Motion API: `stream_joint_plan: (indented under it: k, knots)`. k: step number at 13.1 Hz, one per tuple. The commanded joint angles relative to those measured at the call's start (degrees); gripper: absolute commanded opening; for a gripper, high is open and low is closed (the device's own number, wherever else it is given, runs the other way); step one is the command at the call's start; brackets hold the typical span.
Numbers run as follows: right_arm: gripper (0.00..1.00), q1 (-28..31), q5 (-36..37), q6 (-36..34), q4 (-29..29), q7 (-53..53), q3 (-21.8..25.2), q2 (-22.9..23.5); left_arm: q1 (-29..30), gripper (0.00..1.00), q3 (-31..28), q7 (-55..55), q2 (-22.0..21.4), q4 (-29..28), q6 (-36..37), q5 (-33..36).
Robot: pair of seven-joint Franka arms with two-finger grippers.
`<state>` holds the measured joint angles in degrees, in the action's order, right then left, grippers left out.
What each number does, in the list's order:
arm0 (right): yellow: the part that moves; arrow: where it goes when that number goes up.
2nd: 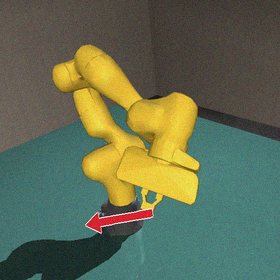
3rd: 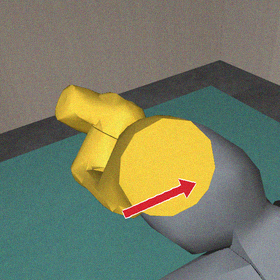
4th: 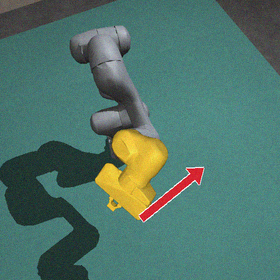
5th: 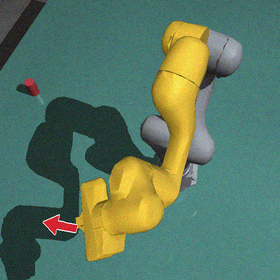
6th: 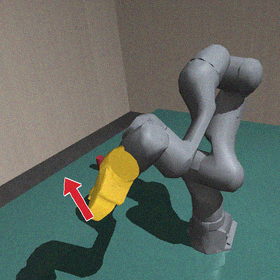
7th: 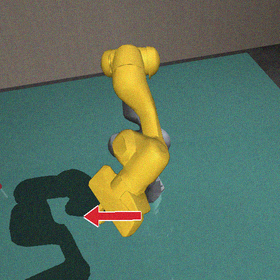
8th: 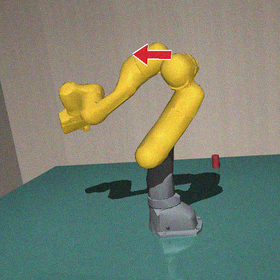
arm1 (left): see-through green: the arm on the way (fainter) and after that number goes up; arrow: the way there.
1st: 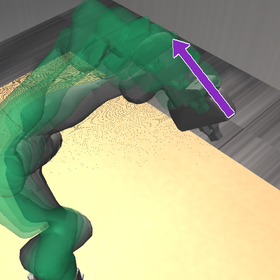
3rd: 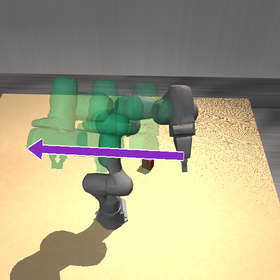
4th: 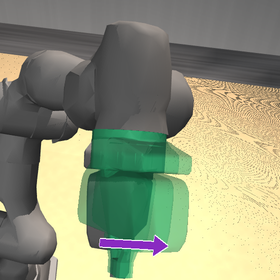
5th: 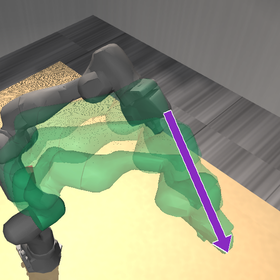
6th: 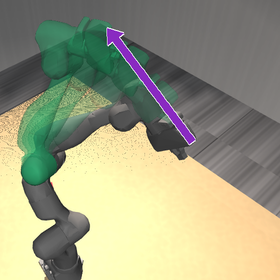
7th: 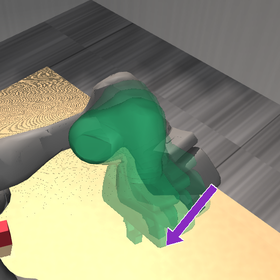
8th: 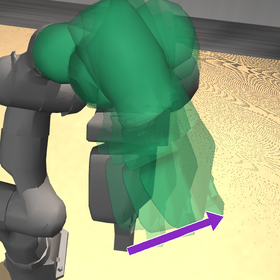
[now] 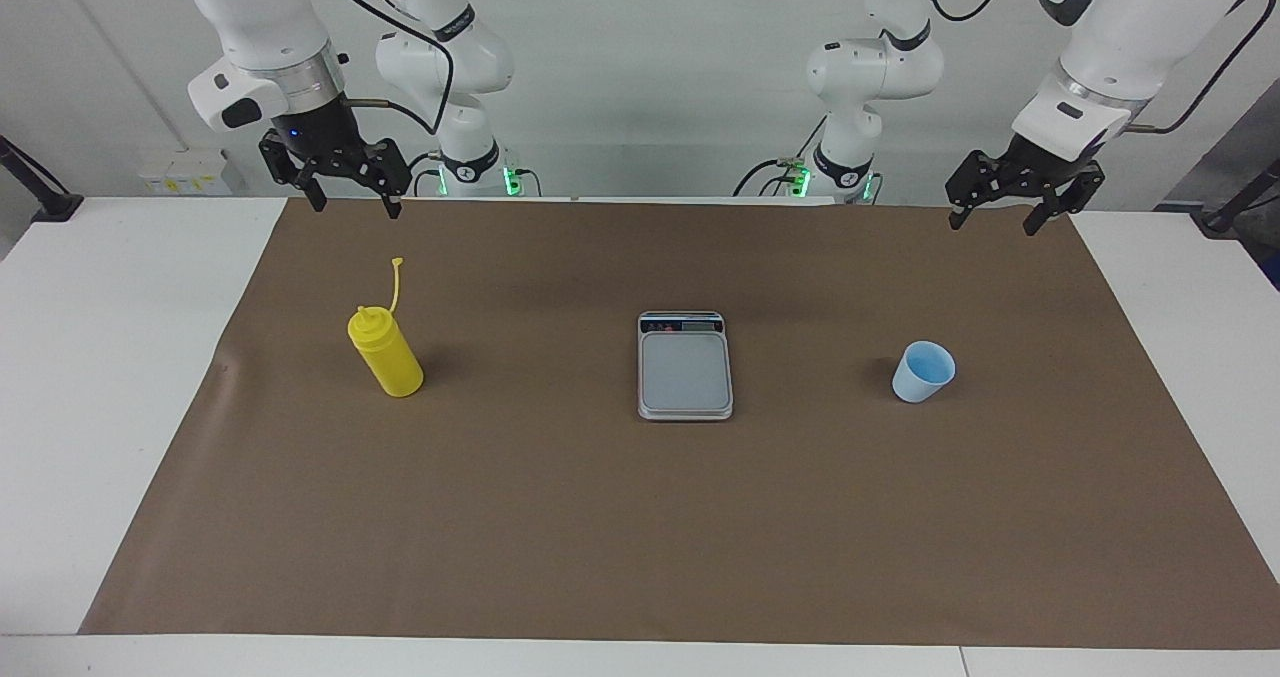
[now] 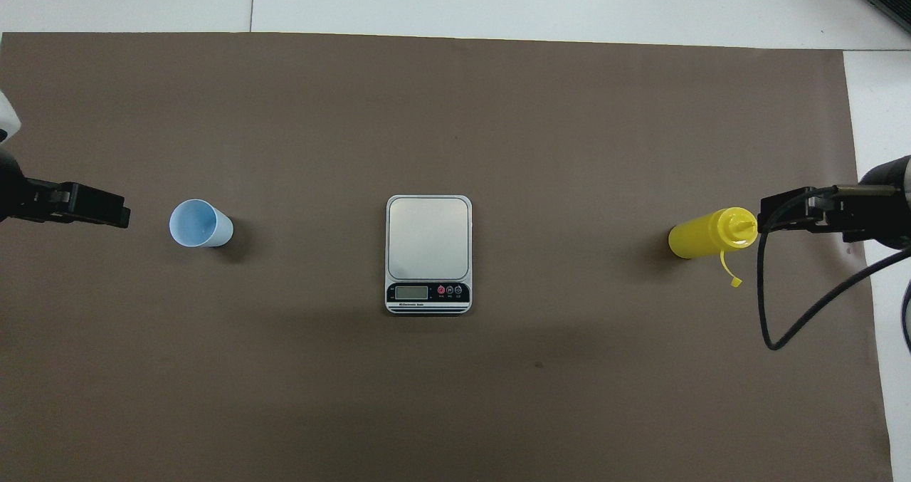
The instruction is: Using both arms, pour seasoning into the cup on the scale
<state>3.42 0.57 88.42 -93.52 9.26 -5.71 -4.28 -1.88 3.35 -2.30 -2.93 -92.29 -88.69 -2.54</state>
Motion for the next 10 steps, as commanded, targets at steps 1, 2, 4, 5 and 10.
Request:
stream_joint_plan:
  k: [1, 2, 4, 5, 10]
  knots:
    - [1.0, 1.1, -1.2, 0.3, -3.3, 1.2, -0.4, -2.5, -0.1, 1.0, 0.3, -0.8, -0.9, -0.4, 0.6, 0.8]
    - [1.0, 0.7, -1.0, 1.2, -2.4, 1.6, -0.4, -2.2, -0.1, 1.0, 0.3, -0.8, -1.0, -0.5, 0.6, 0.8]
    - [1.0, 1.2, -0.9, 1.1, -3.0, 2.2, -0.4, -2.9, 0.0, 1.0, 0.3, -0.9, -1.1, -0.5, 0.7, 0.8]
    - [1.0, 2.1, -1.3, 1.7, -3.1, 1.8, -0.3, -2.9, 0.1, 1.0, 0.3, -0.9, -1.1, -0.7, 0.6, 0.7]
    - [1.0, 1.6, -1.0, 2.6, -3.2, 1.0, -0.3, -2.9, -0.1, 1.0, 0.3, -0.3, -1.1, -0.8, 0.2, 0.7]
